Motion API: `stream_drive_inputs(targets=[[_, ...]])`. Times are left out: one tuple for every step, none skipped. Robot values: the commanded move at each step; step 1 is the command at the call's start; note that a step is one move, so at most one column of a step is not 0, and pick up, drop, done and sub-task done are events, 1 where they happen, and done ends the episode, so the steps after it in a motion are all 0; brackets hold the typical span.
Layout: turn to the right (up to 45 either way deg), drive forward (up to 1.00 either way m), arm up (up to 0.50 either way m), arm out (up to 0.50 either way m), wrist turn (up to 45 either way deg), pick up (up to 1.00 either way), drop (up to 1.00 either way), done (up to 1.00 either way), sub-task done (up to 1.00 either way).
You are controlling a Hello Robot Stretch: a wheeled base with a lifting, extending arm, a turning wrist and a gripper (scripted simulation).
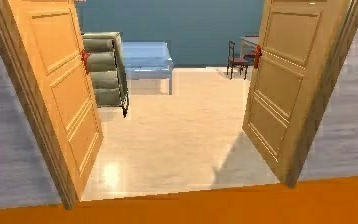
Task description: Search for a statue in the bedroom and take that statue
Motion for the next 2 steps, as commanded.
stream_drive_inputs(targets=[[0.0, 1.0, 0.0, 0.0, 0.0, 0.0, 0.0, 0.0, 0.0], [0.0, 1.0, 0.0, 0.0, 0.0, 0.0, 0.0, 0.0, 0.0]])
